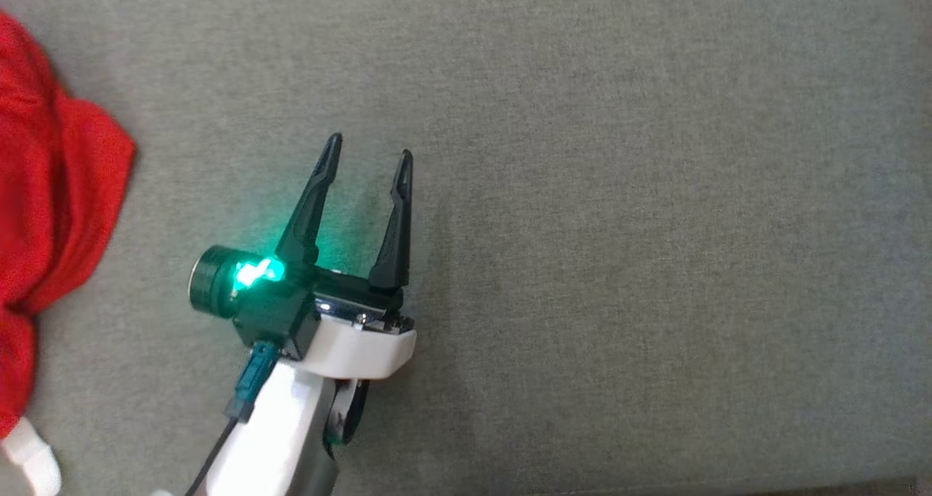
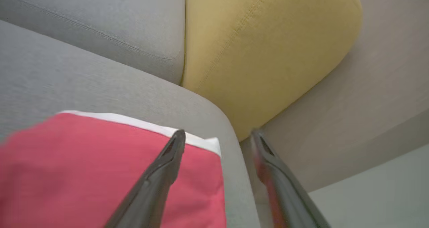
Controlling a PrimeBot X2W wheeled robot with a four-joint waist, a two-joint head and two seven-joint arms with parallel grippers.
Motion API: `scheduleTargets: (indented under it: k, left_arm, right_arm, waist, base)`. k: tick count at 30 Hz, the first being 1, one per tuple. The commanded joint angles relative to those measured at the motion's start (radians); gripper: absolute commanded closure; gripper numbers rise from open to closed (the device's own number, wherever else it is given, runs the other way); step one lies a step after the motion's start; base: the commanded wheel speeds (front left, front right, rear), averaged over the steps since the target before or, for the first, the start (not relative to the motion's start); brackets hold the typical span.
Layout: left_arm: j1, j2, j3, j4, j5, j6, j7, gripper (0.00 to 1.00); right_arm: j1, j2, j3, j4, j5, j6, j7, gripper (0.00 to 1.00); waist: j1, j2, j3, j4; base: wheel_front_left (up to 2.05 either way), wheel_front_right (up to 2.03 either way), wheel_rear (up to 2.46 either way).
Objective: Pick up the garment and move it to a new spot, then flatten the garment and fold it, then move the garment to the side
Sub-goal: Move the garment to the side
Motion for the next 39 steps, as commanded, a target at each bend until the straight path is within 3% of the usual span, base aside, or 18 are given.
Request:
scheduleTargets:
  k: [1, 7, 8, 11, 21, 31, 39]
  left_arm:
    - [0.009, 0.0, 0.021, -0.025, -0.008, 0.006, -0.004, 0.0]
    - [0.062, 0.0, 0.027, -0.002, -0.035, 0.03, -0.004, 0.0]
    - [0.087, 0.0, 0.03, 0.01, -0.049, 0.032, -0.004, 0.0]
    - [0.133, 0.0, 0.043, 0.026, -0.077, 0.044, -0.004, 0.0]
    - [0.269, 0.0, 0.111, 0.055, -0.115, 0.102, -0.004, 0.0]
    - [0.384, 0.0, 0.157, -0.051, -0.029, 0.107, -0.004, 0.0]
    - [0.464, 0.006, 0.183, -0.063, 0.032, 0.067, -0.004, 0.0]
  right_arm:
    - [0.01, 0.009, 0.011, -0.017, -0.002, -0.001, -0.019, 0.0]
    - [0.076, 0.151, 0.15, -0.014, 0.042, -0.001, -0.076, 0.0]
    - [0.105, 0.21, 0.199, -0.015, 0.065, -0.001, -0.099, 0.0]
    - [0.167, 0.285, 0.257, -0.003, 0.092, -0.001, -0.14, 0.0]
    - [0.339, 0.48, 0.382, 0.063, 0.186, -0.001, -0.286, 0.0]
    - [0.541, 0.562, 0.342, -0.187, 0.197, -0.001, -0.29, 0.0]
    - [0.649, 0.581, 0.29, -0.224, 0.176, -0.001, -0.29, 0.0]
  waist:
    - [0.0001, 0.0, -0.038, 0.02]
    - [0.0001, 0.0, -0.166, 0.061]
    - [0.0001, 0.0, -0.216, 0.073]
    - [0.0001, 0.0, -0.289, 0.089]
    - [0.0001, 0.0, -0.498, 0.133]
    - [0.0001, 0.0, -0.625, 0.152]
    - [0.0001, 0.0, -0.675, 0.161]
  base:
    - [0.0, 0.0, 0.0]
    - [0.0, 0.0, 0.0]
    - [0.0, 0.0, 0.0]
    - [0.0, 0.0, 0.0]
    - [0.0, 0.0, 0.0]
    - [0.0, 0.0, 0.0]
    - [0.0, 0.0, 0.0]
